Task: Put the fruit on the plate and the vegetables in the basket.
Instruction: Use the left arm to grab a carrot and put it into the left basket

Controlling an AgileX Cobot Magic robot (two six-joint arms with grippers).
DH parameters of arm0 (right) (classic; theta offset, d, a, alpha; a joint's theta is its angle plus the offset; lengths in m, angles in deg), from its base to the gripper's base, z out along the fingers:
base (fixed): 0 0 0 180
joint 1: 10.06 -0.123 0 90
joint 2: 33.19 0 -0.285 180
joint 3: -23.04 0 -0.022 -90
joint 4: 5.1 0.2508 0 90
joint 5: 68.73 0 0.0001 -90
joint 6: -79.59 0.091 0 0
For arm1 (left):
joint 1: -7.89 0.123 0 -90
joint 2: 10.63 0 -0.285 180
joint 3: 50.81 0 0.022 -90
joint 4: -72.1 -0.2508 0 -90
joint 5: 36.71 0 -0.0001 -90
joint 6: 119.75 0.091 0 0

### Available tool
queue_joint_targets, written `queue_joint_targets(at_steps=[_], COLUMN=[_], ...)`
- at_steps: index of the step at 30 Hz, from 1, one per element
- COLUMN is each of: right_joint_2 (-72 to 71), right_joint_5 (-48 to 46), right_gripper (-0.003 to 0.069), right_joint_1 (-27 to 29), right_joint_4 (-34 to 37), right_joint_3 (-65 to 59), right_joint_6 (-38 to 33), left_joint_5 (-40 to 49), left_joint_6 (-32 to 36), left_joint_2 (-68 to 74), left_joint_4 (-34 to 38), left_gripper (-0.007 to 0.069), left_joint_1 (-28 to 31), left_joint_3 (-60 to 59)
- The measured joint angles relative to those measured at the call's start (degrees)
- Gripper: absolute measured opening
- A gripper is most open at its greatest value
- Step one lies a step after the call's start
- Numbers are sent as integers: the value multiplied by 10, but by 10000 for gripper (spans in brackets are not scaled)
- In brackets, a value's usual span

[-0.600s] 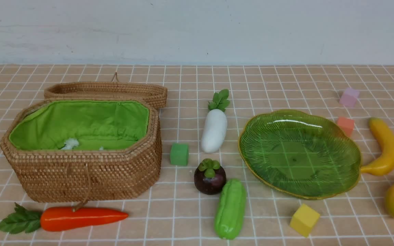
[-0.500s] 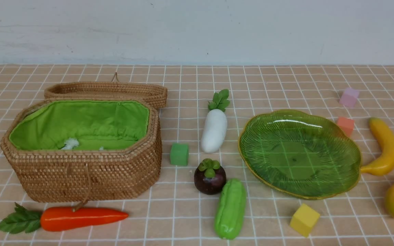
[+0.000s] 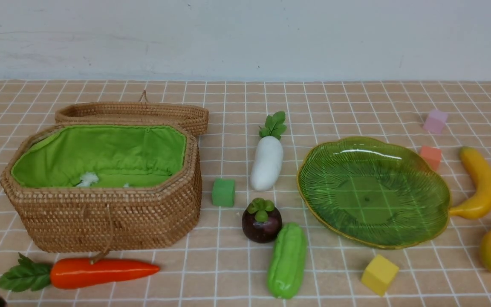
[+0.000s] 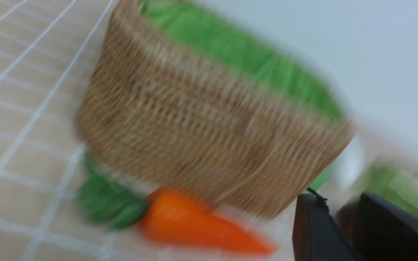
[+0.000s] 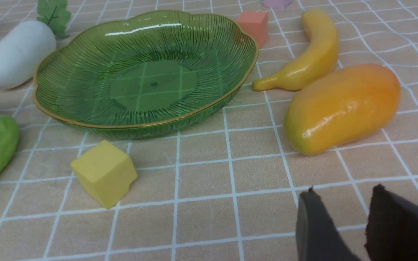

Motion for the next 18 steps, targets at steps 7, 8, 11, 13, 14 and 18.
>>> queue_joint_targets(at_steps=[7,8,11,13,14,18], right_joint_2=[0,0,0,0,0,0], right_joint_5=[0,0,0,0,0,0], right_gripper=[238,238,240,240,240,242], right_joint_1=[0,0,0,0,0,0], right_joint_4=[0,0,0,0,0,0], right_joint_3=[0,0,0,0,0,0], right_joint_6=[0,0,0,0,0,0], left_joint_5=[-78,-16,99,152,211,341], left_joint_6=[-85,-74,-28,0,39,153], left_joint_2=[0,15,82,112,160,300], left_joint_4=[128,110,72,62,54,48], left_gripper=[114,59,-13,-13,-13,-13], left_joint_1=[0,0,0,0,0,0], left_joint_3=[34,80,162,196,233,317])
